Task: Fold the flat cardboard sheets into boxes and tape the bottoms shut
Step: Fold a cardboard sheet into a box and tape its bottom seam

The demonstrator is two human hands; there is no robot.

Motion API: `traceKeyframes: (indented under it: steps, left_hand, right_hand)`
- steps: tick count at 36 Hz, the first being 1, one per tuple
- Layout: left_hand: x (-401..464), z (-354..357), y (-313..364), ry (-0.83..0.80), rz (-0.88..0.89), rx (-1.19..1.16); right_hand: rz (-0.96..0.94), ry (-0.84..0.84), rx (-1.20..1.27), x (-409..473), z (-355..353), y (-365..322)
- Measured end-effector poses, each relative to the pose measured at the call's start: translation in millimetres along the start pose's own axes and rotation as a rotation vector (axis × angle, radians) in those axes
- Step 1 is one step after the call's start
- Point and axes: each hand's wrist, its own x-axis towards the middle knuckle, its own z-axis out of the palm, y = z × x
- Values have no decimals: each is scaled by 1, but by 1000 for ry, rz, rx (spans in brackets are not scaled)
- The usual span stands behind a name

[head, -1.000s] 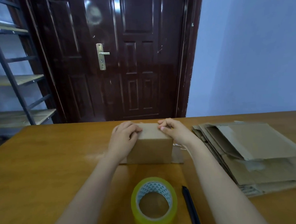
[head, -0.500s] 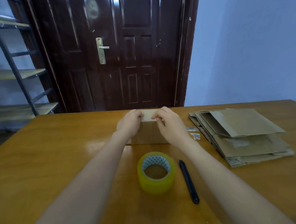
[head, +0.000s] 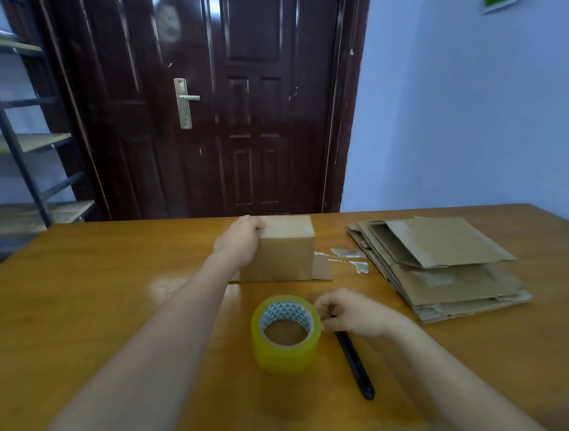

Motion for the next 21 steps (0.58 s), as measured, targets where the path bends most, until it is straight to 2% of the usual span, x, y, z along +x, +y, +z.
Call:
traceKeyframes:
  steps: [5,13,16,18,21]
  left_hand:
    - [-1,0,0,-1,2,17]
    - [-2,2,1,10,-6,36]
    - [-2,3,1,22,-10,45]
    - [-2,4,0,27,-4,41]
    - [-1,5,-1,32,8,24]
  right_hand:
    - [-33,121,57,-1,5,2]
    - [-29,212,60,1,15,5]
    - [-7,267,169,1,15,5]
    - [-3,263,240,0,13,4]
    - [-3,170,249,0,11,5]
